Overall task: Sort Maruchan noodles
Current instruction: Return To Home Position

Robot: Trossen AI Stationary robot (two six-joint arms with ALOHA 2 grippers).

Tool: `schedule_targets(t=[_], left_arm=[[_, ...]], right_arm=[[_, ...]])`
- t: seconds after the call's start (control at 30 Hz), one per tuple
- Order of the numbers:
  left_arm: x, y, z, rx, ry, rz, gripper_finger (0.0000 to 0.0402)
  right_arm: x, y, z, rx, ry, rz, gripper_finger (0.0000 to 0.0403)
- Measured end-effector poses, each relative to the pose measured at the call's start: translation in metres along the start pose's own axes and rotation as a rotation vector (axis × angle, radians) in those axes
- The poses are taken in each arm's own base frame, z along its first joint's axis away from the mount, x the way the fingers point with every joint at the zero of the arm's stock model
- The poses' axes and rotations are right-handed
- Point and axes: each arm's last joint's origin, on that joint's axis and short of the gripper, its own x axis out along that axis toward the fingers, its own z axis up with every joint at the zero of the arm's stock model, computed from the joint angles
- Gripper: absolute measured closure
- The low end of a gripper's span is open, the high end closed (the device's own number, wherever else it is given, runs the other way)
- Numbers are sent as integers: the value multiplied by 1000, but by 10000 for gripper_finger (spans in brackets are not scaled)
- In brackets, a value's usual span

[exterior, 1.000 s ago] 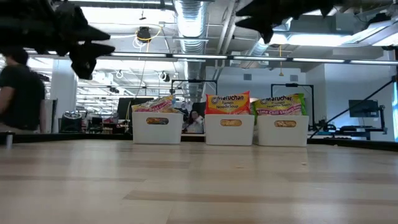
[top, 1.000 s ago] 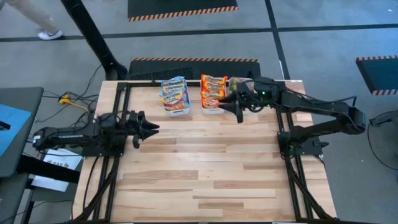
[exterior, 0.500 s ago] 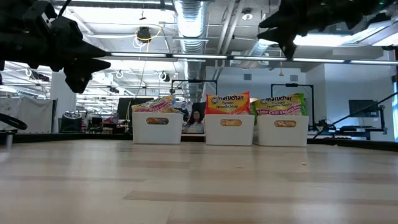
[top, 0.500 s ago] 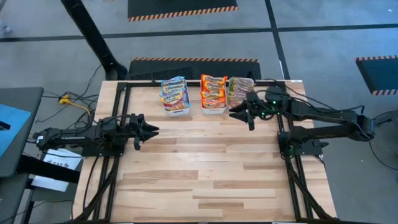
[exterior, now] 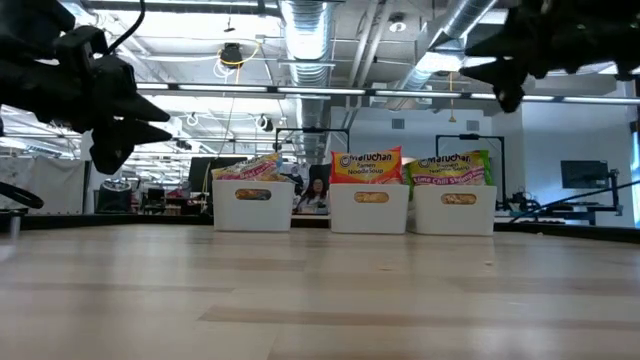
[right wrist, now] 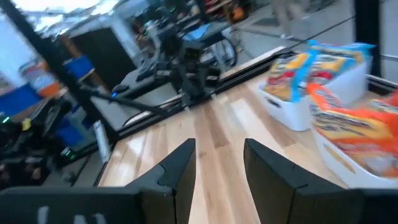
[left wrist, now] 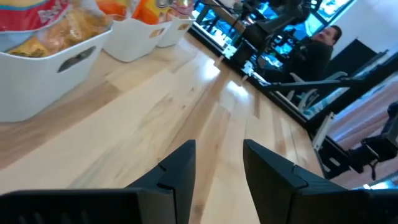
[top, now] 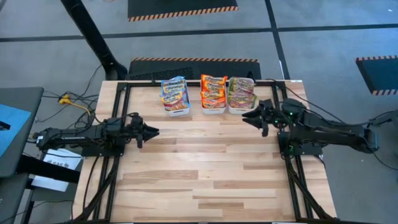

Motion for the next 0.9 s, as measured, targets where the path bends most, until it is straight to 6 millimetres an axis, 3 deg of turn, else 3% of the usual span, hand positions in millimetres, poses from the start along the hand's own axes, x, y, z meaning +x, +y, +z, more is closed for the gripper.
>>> schedule_targets(t=[0.4, 0.67, 0.9], left_arm=[[2, 2, -2, 29, 16, 26, 281], [4, 3, -4, 190, 49, 35, 281], [4, 4, -3, 219, 26, 71, 281]], right_arm=[[-27, -14, -40, 79, -32, -164, 243], [-41, -21, -61, 75, -61, -273, 243], [-42, -26, -73, 38, -68, -269, 243]])
